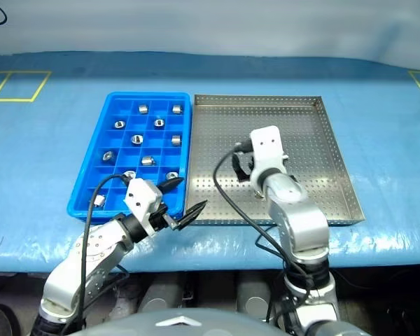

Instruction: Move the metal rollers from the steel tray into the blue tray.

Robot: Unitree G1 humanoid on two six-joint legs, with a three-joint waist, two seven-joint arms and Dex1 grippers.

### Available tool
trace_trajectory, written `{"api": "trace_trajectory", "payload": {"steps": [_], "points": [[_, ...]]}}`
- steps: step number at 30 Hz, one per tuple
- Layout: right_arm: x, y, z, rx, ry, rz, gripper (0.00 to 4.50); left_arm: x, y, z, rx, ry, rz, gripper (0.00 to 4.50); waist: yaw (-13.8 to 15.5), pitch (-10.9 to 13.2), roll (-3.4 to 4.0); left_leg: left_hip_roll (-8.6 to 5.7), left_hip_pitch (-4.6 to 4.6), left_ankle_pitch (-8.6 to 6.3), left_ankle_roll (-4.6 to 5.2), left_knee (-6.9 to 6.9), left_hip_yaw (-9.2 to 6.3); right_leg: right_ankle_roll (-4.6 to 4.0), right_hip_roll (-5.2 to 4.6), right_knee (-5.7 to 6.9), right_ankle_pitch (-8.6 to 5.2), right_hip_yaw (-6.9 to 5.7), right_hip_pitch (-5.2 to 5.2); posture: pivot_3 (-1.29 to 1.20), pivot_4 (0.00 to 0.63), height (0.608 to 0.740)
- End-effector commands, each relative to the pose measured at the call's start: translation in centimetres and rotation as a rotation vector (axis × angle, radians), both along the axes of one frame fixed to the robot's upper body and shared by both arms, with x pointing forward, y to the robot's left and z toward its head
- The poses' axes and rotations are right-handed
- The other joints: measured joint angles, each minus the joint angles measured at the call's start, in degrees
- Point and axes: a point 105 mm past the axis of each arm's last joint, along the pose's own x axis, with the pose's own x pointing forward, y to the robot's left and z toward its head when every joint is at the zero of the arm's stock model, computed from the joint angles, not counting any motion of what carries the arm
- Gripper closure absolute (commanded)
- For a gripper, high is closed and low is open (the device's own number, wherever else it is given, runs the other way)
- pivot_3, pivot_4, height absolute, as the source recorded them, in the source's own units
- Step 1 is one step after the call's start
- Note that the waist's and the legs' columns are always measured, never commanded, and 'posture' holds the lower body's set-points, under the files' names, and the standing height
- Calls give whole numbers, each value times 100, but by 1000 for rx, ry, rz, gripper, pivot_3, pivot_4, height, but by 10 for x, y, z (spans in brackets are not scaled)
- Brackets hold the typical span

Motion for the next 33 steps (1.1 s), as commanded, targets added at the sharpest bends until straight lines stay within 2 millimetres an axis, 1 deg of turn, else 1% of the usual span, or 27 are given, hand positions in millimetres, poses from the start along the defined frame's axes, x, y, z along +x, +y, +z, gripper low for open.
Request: {"api": "trace_trajectory", "payload": {"steps": [1,4,7,15,19,26,30,33], "points": [[-14,-12,-5,2,34,-53,16,-1,-9,4,-2,-27,-60,0,-57,0,0,2,2,0,0,0,0,3,3,1,-2,1,1,-106,150,740],[-22,-13,-18,13,84,-72,16,-1,-13,3,-5,-25,-79,0,-127,0,0,6,5,0,0,0,1,6,5,2,-4,3,2,-115,150,740],[-30,-7,-33,43,148,-69,16,-1,-16,2,-2,-22,-99,0,-184,-1,0,8,9,1,-1,0,1,8,6,3,-4,4,4,-123,150,740],[-32,9,-48,63,199,-28,16,0,-18,2,-1,-18,-103,0,-219,-1,0,7,10,1,-1,0,4,9,5,3,-2,9,3,-110,150,740],[-29,10,-52,69,194,-28,16,0,-19,2,-3,-16,-98,0,-208,-2,-1,7,11,1,-1,0,4,9,5,3,-2,9,4,-110,150,740],[-11,2,-50,79,135,-87,16,0,-19,2,-8,-19,-89,0,-202,-2,-2,6,12,1,-1,0,4,9,5,3,-1,10,6,-80,150,740],[-5,-2,-58,56,140,-106,16,0,-19,2,-4,-19,-77,0,-185,-2,-2,5,14,1,-1,1,4,9,5,4,0,10,8,-80,150,740],[-5,0,-61,58,144,-103,603,0,-18,2,-2,-21,-70,0,-184,-3,-3,5,15,1,-1,1,5,9,5,4,0,10,10,-80,150,740]]}}
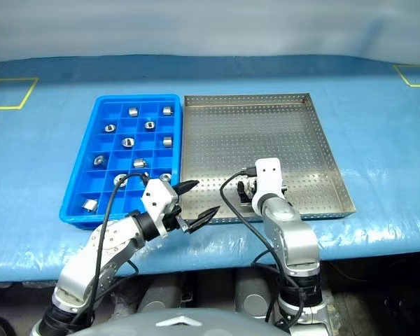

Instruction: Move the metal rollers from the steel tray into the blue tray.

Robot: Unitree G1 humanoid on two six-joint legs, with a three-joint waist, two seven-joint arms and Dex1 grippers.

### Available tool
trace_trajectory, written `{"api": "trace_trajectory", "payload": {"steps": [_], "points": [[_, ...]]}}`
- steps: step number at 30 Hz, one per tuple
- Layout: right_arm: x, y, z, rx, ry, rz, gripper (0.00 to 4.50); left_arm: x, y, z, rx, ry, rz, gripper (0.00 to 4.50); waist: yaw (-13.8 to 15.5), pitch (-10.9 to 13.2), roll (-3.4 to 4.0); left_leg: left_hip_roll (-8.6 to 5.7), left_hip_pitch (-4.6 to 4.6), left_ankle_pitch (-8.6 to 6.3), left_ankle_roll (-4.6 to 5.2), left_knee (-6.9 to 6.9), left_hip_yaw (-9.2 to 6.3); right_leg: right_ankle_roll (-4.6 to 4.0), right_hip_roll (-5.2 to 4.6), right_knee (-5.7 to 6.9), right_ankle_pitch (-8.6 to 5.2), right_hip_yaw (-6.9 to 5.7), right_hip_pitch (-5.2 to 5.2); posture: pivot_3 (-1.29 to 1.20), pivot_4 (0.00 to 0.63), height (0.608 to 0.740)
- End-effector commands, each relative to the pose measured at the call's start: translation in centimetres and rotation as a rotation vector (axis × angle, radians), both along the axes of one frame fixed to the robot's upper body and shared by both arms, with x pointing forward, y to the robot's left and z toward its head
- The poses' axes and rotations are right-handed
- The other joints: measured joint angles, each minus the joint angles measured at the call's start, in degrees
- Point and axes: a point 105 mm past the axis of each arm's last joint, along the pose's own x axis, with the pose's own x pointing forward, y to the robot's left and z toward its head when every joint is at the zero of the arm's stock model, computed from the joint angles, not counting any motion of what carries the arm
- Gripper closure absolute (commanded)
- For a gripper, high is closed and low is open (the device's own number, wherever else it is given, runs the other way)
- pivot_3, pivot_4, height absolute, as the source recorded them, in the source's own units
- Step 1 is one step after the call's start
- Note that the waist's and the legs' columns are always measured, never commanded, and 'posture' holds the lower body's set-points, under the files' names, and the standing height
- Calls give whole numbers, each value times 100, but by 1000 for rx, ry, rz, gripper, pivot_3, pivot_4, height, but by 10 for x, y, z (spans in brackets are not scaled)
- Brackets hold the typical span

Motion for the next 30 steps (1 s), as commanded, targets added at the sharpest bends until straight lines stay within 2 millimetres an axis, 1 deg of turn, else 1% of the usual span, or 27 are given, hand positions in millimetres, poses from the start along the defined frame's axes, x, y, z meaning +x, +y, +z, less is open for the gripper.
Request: {"api": "trace_trajectory", "payload": {"steps": [1,4,5,7,9,13,15,18,21,25,26,30], "points": [[1,0,-2,1,-1,-7,886,-2,-2,8,-14,-32,-2,0,1,0,0,0,1,0,0,1,1,1,0,0,0,1,0,-80,150,740],[2,3,1,5,-7,1,1873,-2,-1,8,-15,-33,4,0,2,0,0,0,2,0,0,1,1,1,1,2,0,2,1,-80,150,740],[2,4,2,11,-12,8,2294,-1,-1,9,-18,-33,8,0,2,0,1,1,2,0,0,1,1,1,1,3,0,2,1,-80,150,740],[2,8,5,11,-20,28,2794,-2,0,9,-20,-35,14,0,12,0,0,1,2,0,0,1,1,0,1,3,1,2,1,-38,150,740],[4,15,11,16,-34,56,2783,-2,3,11,-24,-42,29,0,16,0,0,0,2,0,0,1,1,0,1,3,1,2,1,-23,150,740],[11,38,33,42,-102,145,2783,0,13,15,-28,-67,88,0,28,1,1,1,2,1,-1,1,2,-1,2,11,1,4,-4,11,150,740],[16,53,47,50,-148,201,2783,0,22,17,-22,-78,124,0,51,1,1,2,4,3,-4,1,2,-2,4,20,0,5,-6,36,150,740],[21,85,70,78,-213,311,2783,-2,34,20,-8,-89,178,0,123,1,1,3,7,4,-6,1,2,-5,5,31,-1,5,-8,76,150,740],[22,112,84,111,-253,409,2783,-5,46,21,6,-95,235,0,248,1,1,2,9,5,-8,1,-2,-9,5,43,-2,2,-11,124,150,740],[20,148,93,144,-278,548,2783,-14,61,23,24,-99,315,0,394,1,0,1,7,5,-9,0,-6,-16,3,45,-1,-2,-10,218,150,740],[18,160,94,146,-285,595,2783,-18,67,24,30,-98,347,0,446,2,-2,1,8,5,-9,0,-6,-17,3,44,-2,-2,-10,245,150,740],[9,188,93,164,-286,711,2783,-29,78,23,45,-88,424,0,621,3,-2,0,8,6,-12,0,-6,-14,2,41,-8,-4,-10,329,150,740]]}}
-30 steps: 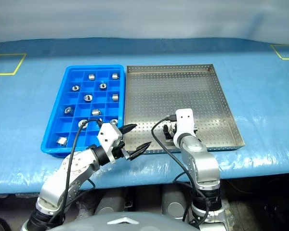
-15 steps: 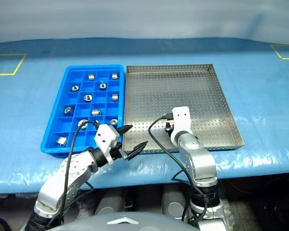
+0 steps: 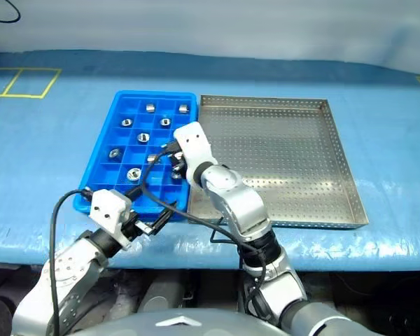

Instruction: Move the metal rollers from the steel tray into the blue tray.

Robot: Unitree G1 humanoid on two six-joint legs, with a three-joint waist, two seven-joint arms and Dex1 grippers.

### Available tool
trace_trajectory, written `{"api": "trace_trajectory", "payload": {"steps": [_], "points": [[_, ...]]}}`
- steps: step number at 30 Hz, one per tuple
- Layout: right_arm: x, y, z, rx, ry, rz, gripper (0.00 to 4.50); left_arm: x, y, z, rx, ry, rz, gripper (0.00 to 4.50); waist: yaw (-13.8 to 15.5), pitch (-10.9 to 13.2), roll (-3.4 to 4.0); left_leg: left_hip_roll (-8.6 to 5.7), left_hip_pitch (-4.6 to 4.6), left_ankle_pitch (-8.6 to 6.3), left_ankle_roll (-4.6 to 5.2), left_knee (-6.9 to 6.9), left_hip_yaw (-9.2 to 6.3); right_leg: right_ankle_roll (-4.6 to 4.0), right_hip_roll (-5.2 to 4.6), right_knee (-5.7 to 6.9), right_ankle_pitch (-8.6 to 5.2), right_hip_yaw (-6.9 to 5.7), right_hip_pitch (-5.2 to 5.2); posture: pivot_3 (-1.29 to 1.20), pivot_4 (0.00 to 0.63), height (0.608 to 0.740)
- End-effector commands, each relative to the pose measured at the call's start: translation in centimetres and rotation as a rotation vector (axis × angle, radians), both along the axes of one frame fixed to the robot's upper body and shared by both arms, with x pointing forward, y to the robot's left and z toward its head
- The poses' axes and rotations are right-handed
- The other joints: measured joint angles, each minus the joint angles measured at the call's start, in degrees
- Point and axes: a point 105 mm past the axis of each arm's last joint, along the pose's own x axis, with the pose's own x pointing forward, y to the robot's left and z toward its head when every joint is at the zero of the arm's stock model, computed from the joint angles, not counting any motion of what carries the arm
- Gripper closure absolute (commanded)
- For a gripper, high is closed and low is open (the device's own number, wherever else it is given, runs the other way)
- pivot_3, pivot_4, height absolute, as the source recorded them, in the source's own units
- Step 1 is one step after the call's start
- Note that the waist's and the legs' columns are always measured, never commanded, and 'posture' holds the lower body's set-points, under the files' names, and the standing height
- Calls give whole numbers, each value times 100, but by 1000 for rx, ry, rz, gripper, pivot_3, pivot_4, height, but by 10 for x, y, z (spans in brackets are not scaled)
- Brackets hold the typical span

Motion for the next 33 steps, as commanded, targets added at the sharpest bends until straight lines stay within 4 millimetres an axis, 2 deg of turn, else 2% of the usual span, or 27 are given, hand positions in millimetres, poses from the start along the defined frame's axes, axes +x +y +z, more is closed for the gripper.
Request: {"api": "trace_trajectory", "payload": {"steps": [1,5,8,19,27,28,30,33], "points": [[-10,28,16,45,-59,121,2783,-9,3,16,3,-63,48,0,100,0,0,0,-1,1,-2,0,-3,2,0,0,-2,-3,0,350,150,740],[-20,41,7,33,-39,196,2783,-20,8,14,-1,-44,107,0,295,1,2,1,-2,0,-4,0,-15,2,0,-7,-5,-16,-3,394,150,740],[-27,41,-3,16,-6,227,2783,-26,11,11,-6,-26,140,0,406,2,3,2,-2,-1,-7,-1,-30,1,1,-26,-7,-34,-5,404,150,740],[-38,14,-34,-46,86,190,2783,-33,11,8,-16,-7,145,0,611,2,4,2,-10,-2,-16,-25,-39,0,2,-54,-8,-50,-8,383,150,740],[-42,12,-34,-28,100,189,203,-26,5,7,-23,-12,99,0,589,1,2,1,-4,3,-24,-53,-40,-12,5,-58,-16,-51,-4,326,150,740],[-41,12,-33,-21,96,181,56,-25,5,7,-22,-13,90,0,578,1,2,0,-5,3,-24,-55,-40,-12,5,-58,-16,-51,-3,307,150,740],[-40,11,-29,-9,80,170,56,-23,2,8,-26,-21,68,0,558,0,2,0,-5,4,-25,-59,-39,-13,6,-59,-17,-50,0,281,150,740],[-34,2,-10,51,14,126,56,-15,-3,16,-56,-55,34,0,551,1,2,-2,-6,5,-27,-61,-41,-12,6,-59,-19,-51,1,239,150,740]]}}
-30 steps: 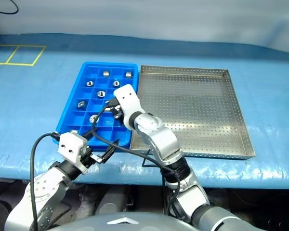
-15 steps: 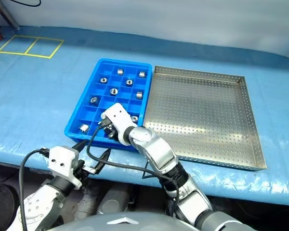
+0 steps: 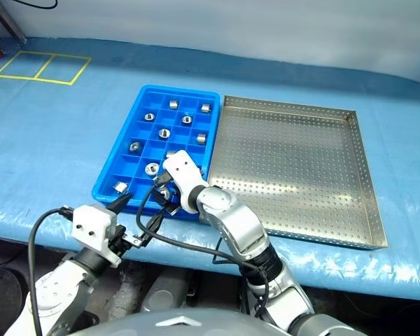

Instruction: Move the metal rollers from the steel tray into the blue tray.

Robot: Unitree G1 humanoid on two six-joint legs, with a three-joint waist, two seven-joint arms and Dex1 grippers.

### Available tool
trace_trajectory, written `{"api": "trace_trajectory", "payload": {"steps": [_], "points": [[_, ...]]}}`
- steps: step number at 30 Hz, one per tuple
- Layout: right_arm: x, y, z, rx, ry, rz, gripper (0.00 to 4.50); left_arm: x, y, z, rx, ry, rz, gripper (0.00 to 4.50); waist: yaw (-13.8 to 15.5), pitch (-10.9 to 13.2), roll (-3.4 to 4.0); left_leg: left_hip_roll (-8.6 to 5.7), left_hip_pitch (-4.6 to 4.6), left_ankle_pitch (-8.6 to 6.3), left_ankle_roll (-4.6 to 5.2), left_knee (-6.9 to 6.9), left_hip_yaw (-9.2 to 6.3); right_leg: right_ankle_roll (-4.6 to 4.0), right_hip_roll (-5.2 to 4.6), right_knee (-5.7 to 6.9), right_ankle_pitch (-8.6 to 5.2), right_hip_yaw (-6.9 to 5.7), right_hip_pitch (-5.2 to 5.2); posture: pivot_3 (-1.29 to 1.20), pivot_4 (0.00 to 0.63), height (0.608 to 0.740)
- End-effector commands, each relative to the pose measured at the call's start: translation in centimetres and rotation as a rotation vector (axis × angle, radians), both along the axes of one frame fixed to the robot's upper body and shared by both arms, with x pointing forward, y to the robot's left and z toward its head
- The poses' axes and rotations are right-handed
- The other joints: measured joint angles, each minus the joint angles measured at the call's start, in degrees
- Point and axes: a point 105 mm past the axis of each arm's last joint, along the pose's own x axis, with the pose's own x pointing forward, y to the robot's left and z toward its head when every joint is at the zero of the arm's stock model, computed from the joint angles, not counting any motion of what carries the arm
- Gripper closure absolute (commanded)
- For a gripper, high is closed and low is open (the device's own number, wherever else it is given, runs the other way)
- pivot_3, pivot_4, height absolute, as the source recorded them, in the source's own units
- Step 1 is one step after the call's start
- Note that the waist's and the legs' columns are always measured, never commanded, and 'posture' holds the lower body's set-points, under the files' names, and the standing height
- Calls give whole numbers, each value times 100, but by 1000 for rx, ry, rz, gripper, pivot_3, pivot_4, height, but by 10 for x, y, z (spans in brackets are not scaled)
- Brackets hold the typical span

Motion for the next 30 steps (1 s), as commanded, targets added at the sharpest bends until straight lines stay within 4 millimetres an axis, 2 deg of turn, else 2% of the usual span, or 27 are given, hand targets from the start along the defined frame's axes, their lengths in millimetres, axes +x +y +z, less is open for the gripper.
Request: {"api": "trace_trajectory", "payload": {"steps": [1,3,5,7,12,16,19,21,30], "points": [[4,-8,32,110,-99,-37,56,7,-12,15,-51,-65,-73,0,-12,0,0,0,0,1,-1,2,-2,0,0,0,0,-1,-1,227,150,740],[7,-19,46,143,-177,-60,56,15,-15,21,-61,-89,-109,0,-69,0,0,1,1,3,-4,5,-3,2,1,0,0,-2,0,150,150,740],[12,-39,63,167,-305,-119,56,25,-20,25,-51,-111,-157,0,-166,-1,-2,-1,4,7,-5,9,-7,4,2,0,2,-4,0,94,150,740],[15,-60,70,143,-398,-185,56,36,-22,28,-38,-130,-179,0,-294,-3,-1,-4,10,7,-5,10,-5,6,3,0,3,0,6,48,150,740],[10,-105,58,109,-422,-295,56,58,-16,33,-33,-178,-137,0,-657,-7,-7,-6,9,11,-7,4,4,8,9,5,34,21,18,-34,150,740],[-1,-130,39,30,-428,-346,56,72,1,34,-33,-220,-5,0,-851,-7,-7,-1,11,11,-7,-4,7,4,11,6,35,27,15,-48,150,740],[-9,-138,29,24,-403,-372,56,75,13,31,-37,-221,74,0,-907,-7,-8,4,15,11,-7,-3,12,5,14,11,34,32,14,-35,150,740],[-13,-139,24,21,-385,-376,56,70,14,23,-2,-197,66,0,-908,-7,-8,8,17,11,-7,-1,12,15,16,13,27,34,14,-28,150,740],[-15,-125,21,29,-375,-295,56,63,17,17,15,-168,76,0,-825,-9,-12,8,19,19,3,22,20,13,10,17,21,41,19,-1,150,740]]}}
